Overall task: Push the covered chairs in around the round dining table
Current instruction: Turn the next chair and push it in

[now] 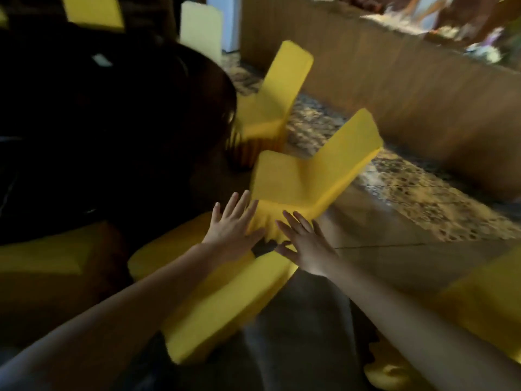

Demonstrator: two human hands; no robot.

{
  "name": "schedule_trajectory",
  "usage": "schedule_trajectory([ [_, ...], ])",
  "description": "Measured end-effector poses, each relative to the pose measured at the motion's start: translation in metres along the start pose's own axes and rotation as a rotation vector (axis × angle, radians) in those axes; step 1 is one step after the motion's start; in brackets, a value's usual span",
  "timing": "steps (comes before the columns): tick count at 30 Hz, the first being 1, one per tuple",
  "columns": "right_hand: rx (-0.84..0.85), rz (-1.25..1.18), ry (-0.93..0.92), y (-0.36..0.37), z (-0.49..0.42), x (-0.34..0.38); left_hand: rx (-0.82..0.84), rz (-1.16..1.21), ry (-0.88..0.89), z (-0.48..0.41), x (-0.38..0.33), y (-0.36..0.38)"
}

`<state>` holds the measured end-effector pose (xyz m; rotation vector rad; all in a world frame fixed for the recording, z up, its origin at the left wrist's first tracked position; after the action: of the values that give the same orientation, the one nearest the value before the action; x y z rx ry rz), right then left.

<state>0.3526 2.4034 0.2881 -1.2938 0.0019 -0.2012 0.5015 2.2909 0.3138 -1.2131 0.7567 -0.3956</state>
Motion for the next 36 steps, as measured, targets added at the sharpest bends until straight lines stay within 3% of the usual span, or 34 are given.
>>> schedule_trajectory([
  [9, 0.244, -0.098, -0.159, 0.038, -0.006, 0.009, 0.149, 0.031, -0.214, 0.080, 0.039, 0.050],
  [17, 0.270, -0.020, -0.199, 0.050, -0.005, 0.006, 0.367, 0.156, -0.266, 0.129, 0.049, 0.104],
  [20, 0.248, 0.002, -0.208, 0.057, -0.003, 0.007, 0.283, 0.201, -0.301, 0.141, 0.049, 0.116],
  [25, 0.148, -0.024, -0.220, 0.057, -0.020, -0.007, 0.088, 0.094, -0.171, 0.129, 0.047, 0.105],
  [29, 0.153, -0.019, -0.238, 0.054, -0.029, -0.005, 0.065, 0.045, -0.111, 0.121, 0.048, 0.097],
  [36, 0.070, -0.004, -0.364, 0.056, -0.037, 0.021, 0.070, -0.052, -0.219, 0.130, 0.076, 0.092],
])
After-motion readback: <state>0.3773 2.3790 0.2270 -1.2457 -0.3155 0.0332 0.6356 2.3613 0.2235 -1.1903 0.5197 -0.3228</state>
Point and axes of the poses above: each hand's wrist, its own z-axis away from the middle knuckle, its own y-axis out of the palm, x = y × z, the point moved 3 cm from there along -z, towards the middle knuckle, and after that the axes turned 6 degrees about -y, right-handed, at the moved point
